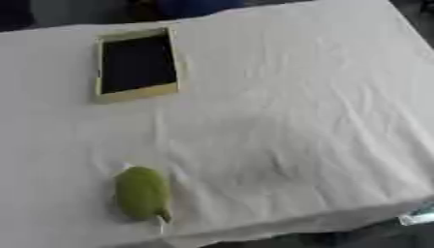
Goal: Pick up objects on the table and place them in the box.
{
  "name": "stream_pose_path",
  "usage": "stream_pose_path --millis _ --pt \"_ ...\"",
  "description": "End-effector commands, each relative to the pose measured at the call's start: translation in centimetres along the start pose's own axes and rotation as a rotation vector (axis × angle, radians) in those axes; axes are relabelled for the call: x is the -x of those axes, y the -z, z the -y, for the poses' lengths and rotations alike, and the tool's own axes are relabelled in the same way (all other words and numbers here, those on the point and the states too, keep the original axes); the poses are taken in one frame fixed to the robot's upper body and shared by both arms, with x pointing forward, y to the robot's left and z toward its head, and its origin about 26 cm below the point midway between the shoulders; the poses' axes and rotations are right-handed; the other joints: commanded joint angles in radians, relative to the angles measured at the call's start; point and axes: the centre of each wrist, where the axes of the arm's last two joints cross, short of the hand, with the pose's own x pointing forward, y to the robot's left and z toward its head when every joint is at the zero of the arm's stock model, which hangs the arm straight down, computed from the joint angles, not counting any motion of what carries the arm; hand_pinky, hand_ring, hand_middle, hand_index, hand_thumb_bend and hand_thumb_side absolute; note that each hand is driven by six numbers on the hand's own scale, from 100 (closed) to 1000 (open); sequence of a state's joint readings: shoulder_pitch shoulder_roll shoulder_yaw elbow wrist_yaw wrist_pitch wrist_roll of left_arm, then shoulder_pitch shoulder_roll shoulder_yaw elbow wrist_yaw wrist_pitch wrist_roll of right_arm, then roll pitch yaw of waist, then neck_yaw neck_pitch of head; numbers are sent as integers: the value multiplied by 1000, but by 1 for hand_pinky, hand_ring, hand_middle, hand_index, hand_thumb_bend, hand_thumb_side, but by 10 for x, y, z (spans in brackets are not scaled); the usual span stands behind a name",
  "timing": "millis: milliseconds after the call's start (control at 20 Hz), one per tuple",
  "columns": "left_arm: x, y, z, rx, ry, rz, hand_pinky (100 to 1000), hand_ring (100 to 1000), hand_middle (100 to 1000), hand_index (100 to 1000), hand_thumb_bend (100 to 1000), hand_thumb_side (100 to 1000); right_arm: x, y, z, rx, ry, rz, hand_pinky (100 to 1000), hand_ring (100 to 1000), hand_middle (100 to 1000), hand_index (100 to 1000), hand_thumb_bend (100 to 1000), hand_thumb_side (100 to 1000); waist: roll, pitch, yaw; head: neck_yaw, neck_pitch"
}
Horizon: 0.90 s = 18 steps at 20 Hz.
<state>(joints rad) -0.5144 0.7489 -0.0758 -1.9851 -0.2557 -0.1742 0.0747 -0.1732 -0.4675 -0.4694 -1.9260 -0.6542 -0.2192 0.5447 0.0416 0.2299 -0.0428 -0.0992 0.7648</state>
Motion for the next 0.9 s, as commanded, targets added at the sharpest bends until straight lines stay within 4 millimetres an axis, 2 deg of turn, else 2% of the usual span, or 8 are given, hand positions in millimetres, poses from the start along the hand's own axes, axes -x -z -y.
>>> stream_pose_path --millis 50,300,700,900 --pt "-3 3 -14 -6 46 23 746 816 715 858 462 100 -12 7 4 -26 -36 16 733 568 605 910 100 612 -3 -17 1 1 5" --pt "-3 3 -13 3 44 25 747 816 715 857 458 100 -11 7 4 -28 -37 17 733 568 605 910 100 612 -5 -17 2 8 5" --pt "-3 1 -8 61 37 13 749 818 713 856 443 100 -11 7 3 -32 -34 18 732 568 604 909 100 612 -4 -18 1 129 5" --pt "-6 2 2 205 9 23 748 820 712 860 418 100 -10 7 3 -33 -30 11 732 568 604 909 100 613 -1 -24 -1 148 5"
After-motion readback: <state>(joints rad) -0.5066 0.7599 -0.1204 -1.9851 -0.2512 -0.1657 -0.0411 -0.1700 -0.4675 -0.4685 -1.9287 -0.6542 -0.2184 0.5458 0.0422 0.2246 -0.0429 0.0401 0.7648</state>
